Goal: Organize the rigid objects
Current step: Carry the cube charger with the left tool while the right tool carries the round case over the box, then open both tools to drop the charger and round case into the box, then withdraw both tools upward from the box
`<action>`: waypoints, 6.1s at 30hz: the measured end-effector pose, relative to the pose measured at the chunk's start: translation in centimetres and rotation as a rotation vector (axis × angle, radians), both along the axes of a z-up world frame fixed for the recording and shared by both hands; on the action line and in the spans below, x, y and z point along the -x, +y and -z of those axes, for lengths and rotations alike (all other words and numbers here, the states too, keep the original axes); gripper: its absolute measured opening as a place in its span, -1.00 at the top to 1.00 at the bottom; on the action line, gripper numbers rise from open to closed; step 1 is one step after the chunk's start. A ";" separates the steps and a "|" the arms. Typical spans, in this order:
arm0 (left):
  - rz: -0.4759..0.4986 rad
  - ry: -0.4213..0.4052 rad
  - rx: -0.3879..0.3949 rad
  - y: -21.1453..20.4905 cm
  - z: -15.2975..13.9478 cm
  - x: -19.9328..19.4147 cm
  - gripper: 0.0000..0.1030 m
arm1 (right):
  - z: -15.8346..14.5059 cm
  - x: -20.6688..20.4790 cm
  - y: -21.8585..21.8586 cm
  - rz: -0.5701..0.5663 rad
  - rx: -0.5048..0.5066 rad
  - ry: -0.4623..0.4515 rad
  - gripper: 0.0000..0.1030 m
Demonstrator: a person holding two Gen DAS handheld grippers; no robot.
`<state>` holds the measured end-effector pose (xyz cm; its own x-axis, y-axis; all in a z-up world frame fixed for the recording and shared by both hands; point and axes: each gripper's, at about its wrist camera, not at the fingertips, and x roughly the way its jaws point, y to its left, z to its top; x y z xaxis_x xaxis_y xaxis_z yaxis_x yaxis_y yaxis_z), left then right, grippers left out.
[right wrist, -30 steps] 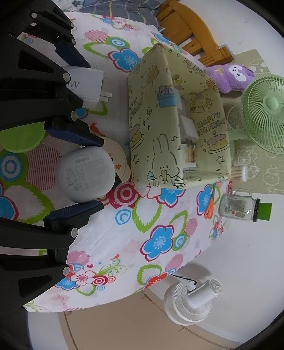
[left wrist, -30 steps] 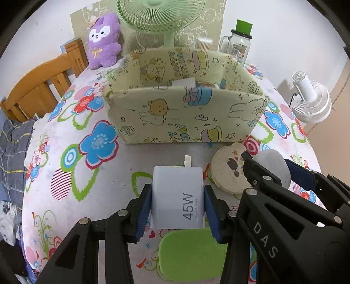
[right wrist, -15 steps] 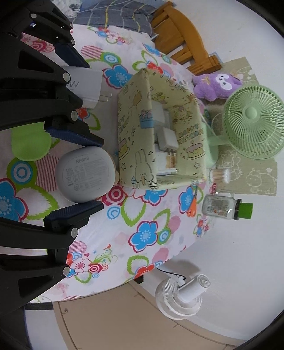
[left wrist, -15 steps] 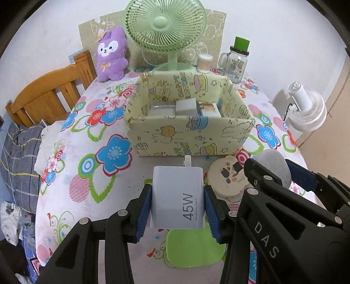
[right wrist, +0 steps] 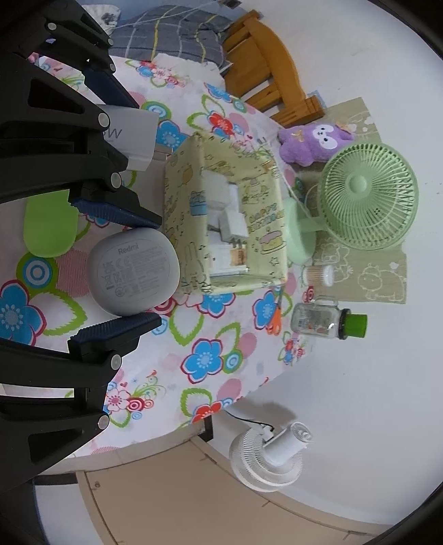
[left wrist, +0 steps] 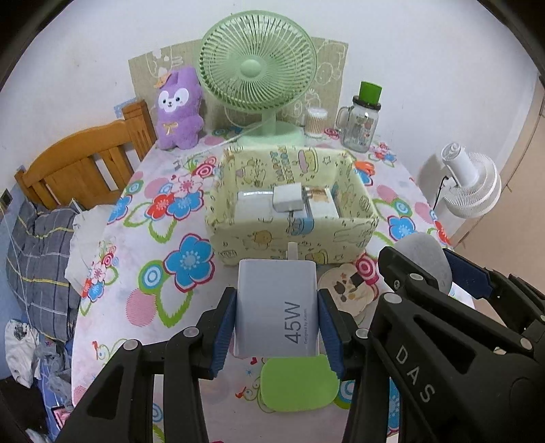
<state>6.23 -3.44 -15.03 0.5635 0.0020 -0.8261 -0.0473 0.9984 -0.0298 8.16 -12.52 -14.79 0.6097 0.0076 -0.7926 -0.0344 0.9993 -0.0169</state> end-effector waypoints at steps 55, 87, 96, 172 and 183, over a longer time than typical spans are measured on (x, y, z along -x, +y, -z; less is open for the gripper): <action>0.022 -0.035 0.005 -0.3 -3.1 -9.2 0.07 | -4.0 -9.5 0.0 0.001 0.029 -0.031 -0.05; 0.019 0.085 0.015 -1.8 3.5 -17.1 0.06 | 2.3 -17.5 -2.1 0.060 0.061 0.064 -0.05; 0.001 0.107 0.025 -1.6 5.5 -17.4 0.06 | 3.9 -17.7 -2.1 0.059 0.065 0.090 -0.05; 0.084 0.065 -0.024 0.6 1.1 -13.7 -0.86 | 1.3 -15.0 1.7 -0.089 -0.011 0.057 -0.87; 0.091 0.043 -0.023 -0.2 -0.6 -11.2 -0.87 | -0.6 -11.9 0.8 -0.069 0.004 0.034 -0.86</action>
